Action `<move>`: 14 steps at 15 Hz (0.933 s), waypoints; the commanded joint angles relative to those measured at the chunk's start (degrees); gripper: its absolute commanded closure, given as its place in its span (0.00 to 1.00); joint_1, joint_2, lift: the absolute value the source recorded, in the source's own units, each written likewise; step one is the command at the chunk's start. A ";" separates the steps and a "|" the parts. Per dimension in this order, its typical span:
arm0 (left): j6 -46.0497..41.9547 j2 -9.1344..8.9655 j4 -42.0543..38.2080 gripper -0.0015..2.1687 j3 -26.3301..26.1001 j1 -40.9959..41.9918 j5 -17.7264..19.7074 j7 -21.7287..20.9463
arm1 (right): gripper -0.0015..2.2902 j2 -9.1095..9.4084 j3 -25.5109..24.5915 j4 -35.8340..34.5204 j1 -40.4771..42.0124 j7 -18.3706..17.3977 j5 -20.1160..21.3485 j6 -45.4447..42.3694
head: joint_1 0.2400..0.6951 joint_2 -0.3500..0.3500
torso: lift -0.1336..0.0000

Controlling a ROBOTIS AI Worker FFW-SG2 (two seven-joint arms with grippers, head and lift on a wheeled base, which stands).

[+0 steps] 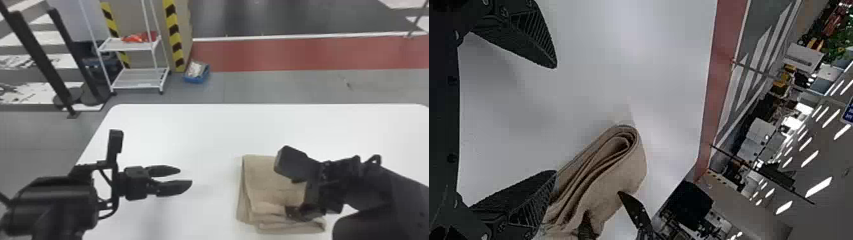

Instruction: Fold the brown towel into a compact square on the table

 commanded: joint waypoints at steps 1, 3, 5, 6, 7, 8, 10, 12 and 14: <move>0.00 0.06 -0.08 0.07 0.31 -0.08 0.15 -0.01 | 0.16 0.17 -3.90 -4.36 -0.11 0.19 -5.44 4.39 | 1.00 0.64 | 0.07; 1.06 -0.03 -0.61 0.07 0.66 -0.25 0.33 -0.09 | 0.07 2.54 -10.67 -12.97 -1.43 0.19 -15.11 18.10 | 1.00 0.63 | 0.07; 2.11 -0.12 -1.58 0.07 1.02 -0.34 0.68 -0.18 | 0.04 5.35 -16.21 -19.47 -1.25 0.19 -22.05 30.58 | 1.00 0.62 | 0.07; 2.46 -0.12 -2.98 0.07 1.46 -0.34 0.94 -0.18 | 0.04 8.43 -18.84 -22.46 1.56 -2.72 -25.39 31.46 | 1.00 0.61 | 0.07; 3.34 -0.29 -4.13 0.07 1.90 -0.34 1.56 -0.18 | 0.03 9.18 -20.07 -24.40 4.73 -9.58 -28.03 30.41 | 1.00 0.60 | 0.07; 5.10 -0.64 -5.53 0.07 3.21 -0.25 2.61 0.08 | 0.03 9.18 -21.13 -25.54 8.68 -16.79 -30.14 24.60 | 1.00 0.60 | 0.07; 9.85 -2.75 -9.66 0.07 6.99 0.71 6.66 2.63 | 0.03 9.18 -22.45 -24.48 16.24 -32.17 -34.62 10.19 | 1.00 0.54 | 0.07; 8.79 -6.36 -15.11 0.06 10.07 5.46 12.63 12.74 | 0.04 9.18 -24.29 -19.74 21.51 -43.59 -43.76 -5.10 | 1.00 0.50 | 0.07; -7.21 -8.26 -19.59 0.06 11.30 13.72 21.42 26.63 | 0.04 9.18 -24.03 -16.57 26.00 -52.91 -51.14 -20.22 | 1.00 0.53 | 0.07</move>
